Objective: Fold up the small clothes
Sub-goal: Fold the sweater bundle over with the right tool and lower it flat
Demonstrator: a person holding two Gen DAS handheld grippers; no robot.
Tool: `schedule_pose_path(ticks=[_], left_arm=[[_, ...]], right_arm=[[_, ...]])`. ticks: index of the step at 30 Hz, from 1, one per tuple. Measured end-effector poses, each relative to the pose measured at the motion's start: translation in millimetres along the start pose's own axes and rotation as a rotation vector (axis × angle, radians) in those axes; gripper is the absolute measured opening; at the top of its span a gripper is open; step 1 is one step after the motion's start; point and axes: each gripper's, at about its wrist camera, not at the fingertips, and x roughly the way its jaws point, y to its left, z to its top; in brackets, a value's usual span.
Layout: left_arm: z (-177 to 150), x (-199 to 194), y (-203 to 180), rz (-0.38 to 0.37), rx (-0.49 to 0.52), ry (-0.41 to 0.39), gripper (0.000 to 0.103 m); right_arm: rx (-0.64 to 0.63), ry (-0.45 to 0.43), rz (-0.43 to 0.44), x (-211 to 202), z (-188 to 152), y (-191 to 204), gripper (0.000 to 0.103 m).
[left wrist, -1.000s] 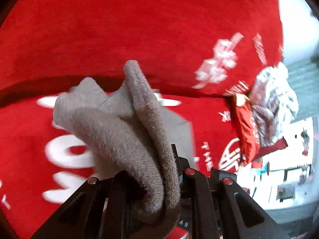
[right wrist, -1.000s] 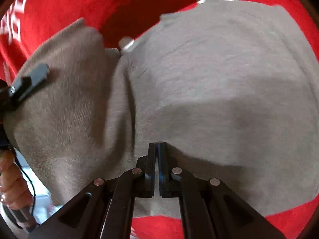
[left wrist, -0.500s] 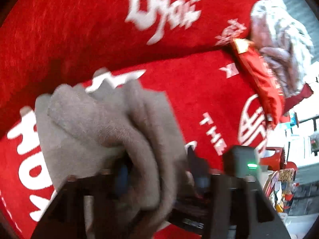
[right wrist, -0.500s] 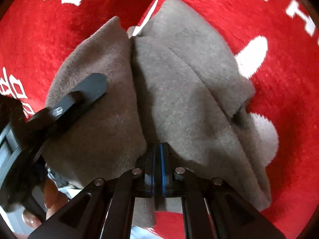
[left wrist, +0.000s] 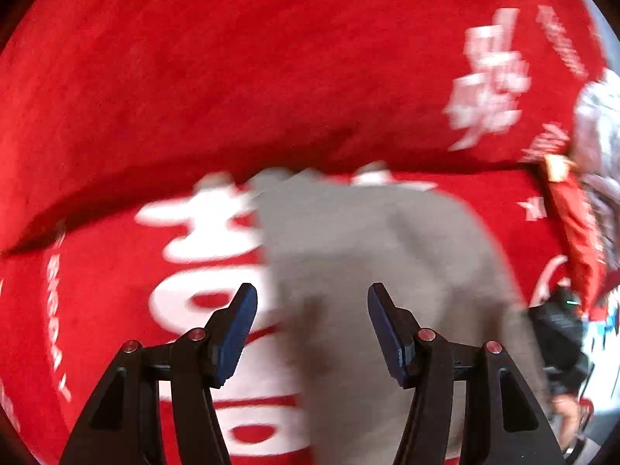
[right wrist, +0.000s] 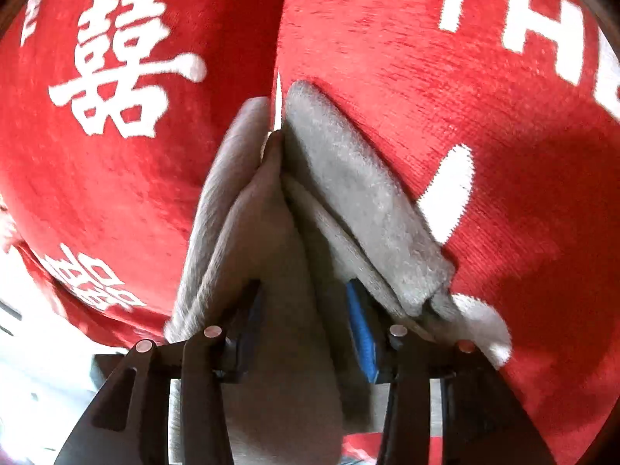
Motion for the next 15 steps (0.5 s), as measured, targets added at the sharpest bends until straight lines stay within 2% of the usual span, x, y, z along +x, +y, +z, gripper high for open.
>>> schedule_pose_path(ticks=[2,5,9,11,13,15], left_arm=[[-9.7,12.2,18.1,0.028,-0.032,0.041,0.061],[-23.9,24.0,27.0,0.038,-0.038,0.087,0.061],[-31.6,26.0,24.4,0.025,-0.016,0.092,0.061],[-31.8,24.0,24.4,0.023,-0.005,0.081,0.061],[-32.2,23.9,26.0,0.020,-0.001,0.074,0.061],[-30.9,28.6,28.2,0.014,-0.001,0.089,0.061]], right_arm=[[0.048,-0.014,0.043,-7.2,4.4,-7.9,0.047],[0.116,-0.040,0.112,-21.5,6.6,-18.8,0.055],[0.146,-0.034,0.152,-42.3,17.2,-27.6,0.061],[0.123,-0.022,0.165,-47.2,26.5,-19.3,0.063],[0.070,-0.009,0.126,-47.8,32.1,-5.6,0.064],[-0.033,0.050,-0.030,-29.6,27.6,18.1,0.063]])
